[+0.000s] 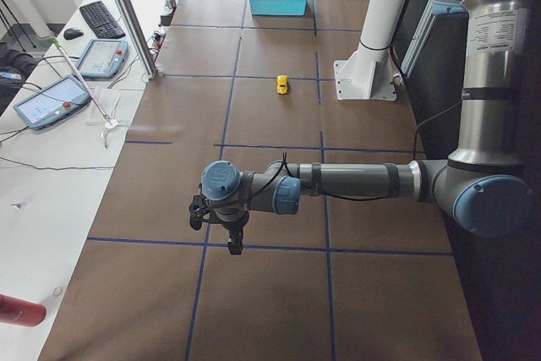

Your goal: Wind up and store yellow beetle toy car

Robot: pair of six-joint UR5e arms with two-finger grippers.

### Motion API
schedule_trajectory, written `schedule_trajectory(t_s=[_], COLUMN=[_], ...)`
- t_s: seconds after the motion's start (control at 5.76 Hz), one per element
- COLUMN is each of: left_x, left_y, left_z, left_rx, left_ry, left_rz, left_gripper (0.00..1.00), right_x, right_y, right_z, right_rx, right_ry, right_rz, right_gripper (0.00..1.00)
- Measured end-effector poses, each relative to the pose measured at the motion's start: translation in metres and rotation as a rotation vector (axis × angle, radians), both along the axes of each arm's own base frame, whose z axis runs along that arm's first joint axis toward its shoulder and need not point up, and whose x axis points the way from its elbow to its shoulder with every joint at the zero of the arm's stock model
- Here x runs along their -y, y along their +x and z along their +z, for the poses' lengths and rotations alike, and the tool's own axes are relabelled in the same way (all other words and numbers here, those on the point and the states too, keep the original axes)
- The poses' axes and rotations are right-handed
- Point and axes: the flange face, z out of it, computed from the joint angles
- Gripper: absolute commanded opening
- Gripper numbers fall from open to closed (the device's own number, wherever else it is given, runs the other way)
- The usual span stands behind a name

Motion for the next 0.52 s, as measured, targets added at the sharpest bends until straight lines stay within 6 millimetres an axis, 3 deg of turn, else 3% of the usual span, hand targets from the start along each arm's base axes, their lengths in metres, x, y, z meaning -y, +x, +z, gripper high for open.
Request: schedule_trajectory(t_s=[0.52], left_x=[0.0048], left_y=[0.0055], left_z=[-0.0032], left_rx=[0.005], left_ry=[0.013], left_rz=[0.012], left_gripper=[1.0], right_x=[0.0], right_y=[0.0], right_z=[0.0001], right_rx=[0.0], right_ry=[0.0], right_rz=[0.0], right_gripper=[1.0])
